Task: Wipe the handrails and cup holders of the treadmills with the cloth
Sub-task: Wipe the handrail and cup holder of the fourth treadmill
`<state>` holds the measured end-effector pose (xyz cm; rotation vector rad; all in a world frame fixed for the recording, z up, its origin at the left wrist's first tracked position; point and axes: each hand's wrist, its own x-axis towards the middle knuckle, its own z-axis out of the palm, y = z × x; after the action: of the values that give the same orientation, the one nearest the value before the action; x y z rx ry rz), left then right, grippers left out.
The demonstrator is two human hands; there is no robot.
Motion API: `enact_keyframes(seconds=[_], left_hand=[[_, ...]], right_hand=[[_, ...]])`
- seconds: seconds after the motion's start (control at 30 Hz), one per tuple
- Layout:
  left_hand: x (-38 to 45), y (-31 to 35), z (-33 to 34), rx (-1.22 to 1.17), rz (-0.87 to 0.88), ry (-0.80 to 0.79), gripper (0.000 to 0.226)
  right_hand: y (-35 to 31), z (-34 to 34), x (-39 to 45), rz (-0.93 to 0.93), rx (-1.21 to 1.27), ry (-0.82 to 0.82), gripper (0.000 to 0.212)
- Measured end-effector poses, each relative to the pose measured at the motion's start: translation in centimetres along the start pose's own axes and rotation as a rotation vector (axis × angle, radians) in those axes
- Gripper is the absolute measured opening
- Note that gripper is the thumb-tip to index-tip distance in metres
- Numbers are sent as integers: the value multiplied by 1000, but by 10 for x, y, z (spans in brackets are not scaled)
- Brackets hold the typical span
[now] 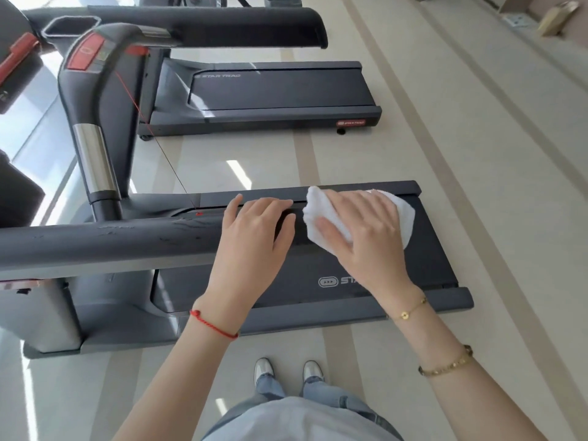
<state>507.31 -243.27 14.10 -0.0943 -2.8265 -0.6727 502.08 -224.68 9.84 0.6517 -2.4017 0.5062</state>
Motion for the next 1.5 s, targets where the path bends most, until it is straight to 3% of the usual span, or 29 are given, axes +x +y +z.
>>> enact_keyframes(seconds=[0.13,0.2,0.3,0.37,0.47,0.6,0.73,0.83,0.93,1.3,1.5], left_hand=[[6,23,16,-5,-12,-14,31],[7,33,22,13,-21,-14,31],[9,39,28,54,-42,6,30],[8,42,30,77,-50,5,32],[5,44,31,95,-53,-2,35],[5,44,32,86,-62,9,34],[5,44,33,84,-53,23,33],[2,44,34,78,-37,17,34],[-2,42,32,60,-25,23,36],[-37,-30,-20,55,-133,182,36],[-51,-89,-51,87,-184,176,35]], right_hand=[[20,-10,-12,83,111,-46,34],[31,-13,0,222,196,-115,29],[54,-20,17,560,611,-283,29],[64,-22,11,627,691,-295,30],[60,-20,-12,567,679,-223,20],[52,-19,-33,354,661,-95,25],[61,-22,-1,430,590,-277,31],[57,-23,24,295,405,-405,38],[43,-20,21,77,184,-358,36],[9,-11,33,-99,-34,-301,46],[-59,25,45,-173,-83,-251,43]])
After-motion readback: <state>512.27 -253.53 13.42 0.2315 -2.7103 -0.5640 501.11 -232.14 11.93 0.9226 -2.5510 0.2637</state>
